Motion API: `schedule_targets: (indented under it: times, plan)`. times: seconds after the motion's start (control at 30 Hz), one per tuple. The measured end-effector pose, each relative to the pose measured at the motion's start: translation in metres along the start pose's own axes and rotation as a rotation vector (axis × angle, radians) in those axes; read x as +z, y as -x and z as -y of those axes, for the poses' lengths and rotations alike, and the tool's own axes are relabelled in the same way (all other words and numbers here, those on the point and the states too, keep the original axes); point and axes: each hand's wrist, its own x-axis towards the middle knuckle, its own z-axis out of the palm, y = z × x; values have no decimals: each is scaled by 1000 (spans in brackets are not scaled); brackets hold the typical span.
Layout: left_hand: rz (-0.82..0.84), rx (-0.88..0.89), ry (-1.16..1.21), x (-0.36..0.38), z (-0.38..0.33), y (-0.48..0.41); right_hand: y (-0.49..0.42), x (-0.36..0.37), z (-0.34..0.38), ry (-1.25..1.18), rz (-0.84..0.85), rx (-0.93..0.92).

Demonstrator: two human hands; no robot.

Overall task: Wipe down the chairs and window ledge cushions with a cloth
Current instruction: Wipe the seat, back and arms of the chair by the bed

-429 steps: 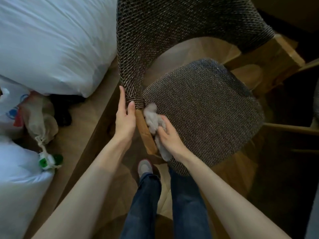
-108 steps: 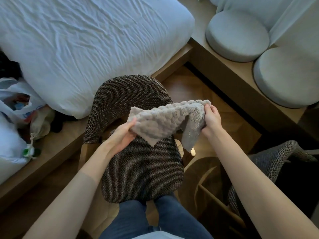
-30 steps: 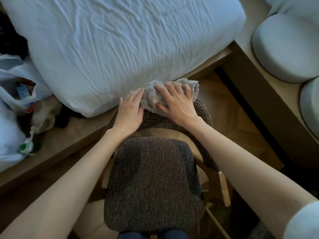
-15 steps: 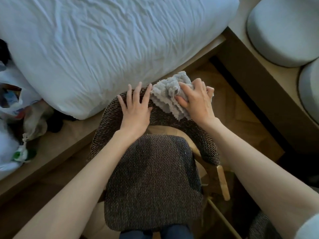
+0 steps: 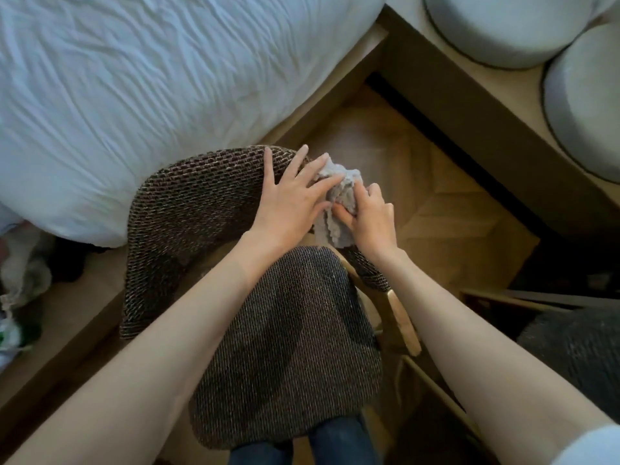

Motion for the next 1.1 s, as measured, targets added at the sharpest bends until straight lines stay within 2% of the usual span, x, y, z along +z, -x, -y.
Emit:
schedule_targets:
  times: [0.17, 0.27, 0.63, 0.73, 0.83, 0.9, 0.97, 1.1]
  plan:
    - [155, 178, -254, 27, -27, -7, 35, 3, -42, -14, 87, 132]
    - [212, 226, -285, 47, -46, -4, 55, 2, -64, -18, 129, 182]
    - [348, 249, -119, 91, -101, 18, 114, -12, -98, -47, 201, 315]
    - [393, 261, 17, 95, -108, 22, 129, -19, -101, -39, 248, 323]
    - [437, 223, 299, 97, -120, 31, 145, -29, -102, -69, 288, 320]
    - [407, 130, 531, 92, -128, 39, 148, -38, -101, -129, 259, 301]
    - [272, 53, 672, 80, -130, 44, 143, -51, -93, -196, 189, 257]
    - [-66, -48, 724, 28, -112, 40, 106, -76, -50, -196, 51, 116]
